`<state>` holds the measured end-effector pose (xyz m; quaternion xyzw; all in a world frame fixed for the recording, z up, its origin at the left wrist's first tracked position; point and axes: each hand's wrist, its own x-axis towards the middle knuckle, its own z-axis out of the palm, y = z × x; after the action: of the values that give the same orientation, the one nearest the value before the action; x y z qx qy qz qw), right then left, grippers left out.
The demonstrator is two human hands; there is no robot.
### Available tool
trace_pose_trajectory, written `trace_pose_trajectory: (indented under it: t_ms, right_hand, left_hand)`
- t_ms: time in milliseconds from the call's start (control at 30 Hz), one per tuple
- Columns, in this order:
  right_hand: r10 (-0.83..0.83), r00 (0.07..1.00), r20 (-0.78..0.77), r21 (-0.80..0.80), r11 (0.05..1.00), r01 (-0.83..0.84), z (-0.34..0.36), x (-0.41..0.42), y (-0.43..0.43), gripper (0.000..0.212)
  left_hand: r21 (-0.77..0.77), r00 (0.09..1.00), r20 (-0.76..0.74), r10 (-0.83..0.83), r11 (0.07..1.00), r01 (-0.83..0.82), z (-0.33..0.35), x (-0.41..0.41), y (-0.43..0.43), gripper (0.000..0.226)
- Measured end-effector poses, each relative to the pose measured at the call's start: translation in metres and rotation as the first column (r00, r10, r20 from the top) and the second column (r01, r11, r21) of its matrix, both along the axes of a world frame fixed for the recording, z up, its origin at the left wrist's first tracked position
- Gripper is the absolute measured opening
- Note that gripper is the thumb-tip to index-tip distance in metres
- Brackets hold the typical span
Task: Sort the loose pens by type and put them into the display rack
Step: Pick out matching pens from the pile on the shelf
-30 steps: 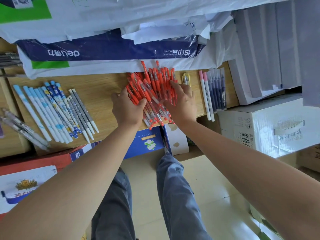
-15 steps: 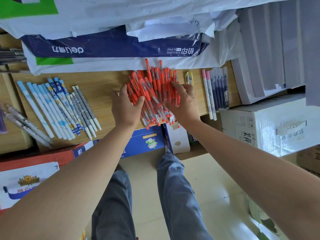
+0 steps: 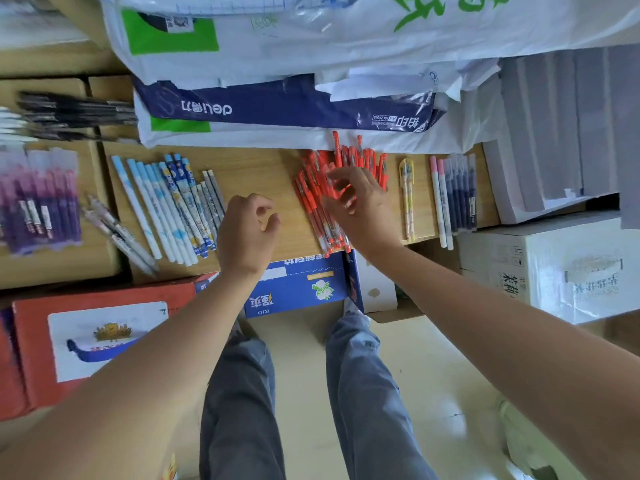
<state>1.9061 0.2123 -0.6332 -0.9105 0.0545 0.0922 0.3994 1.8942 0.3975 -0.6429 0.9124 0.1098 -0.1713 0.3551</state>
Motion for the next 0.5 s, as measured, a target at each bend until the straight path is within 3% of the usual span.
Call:
trace_pose_trajectory:
  t_ms: [200, 333, 500]
  right_hand:
    - [0.189, 0.977, -0.096, 0.001, 0.982, -0.190, -0.009, 0.003, 0.102, 0.037]
    - [0.171, 0.972, -0.163, -0.013, 0.984, -0.176, -0.028, -0.001, 0.145, 0.032]
    - [0.161, 0.970, -0.185, -0.113, 0.977, -0.183, -0.047, 0.002, 0.172, 0.031]
  left_hand:
    - [0.216, 0.993, 0.069, 0.093, 0.970, -0.106, 0.002, -0.003, 0.087, 0.021]
    - [0.332, 0.988, 0.070, 0.140, 0.930, -0.156, 0.000, -0.006, 0.123, 0.031]
    - [0.356, 0.979, -0.016, 0.204, 0.916, -0.185, -0.008, -0.004, 0.141, 0.047]
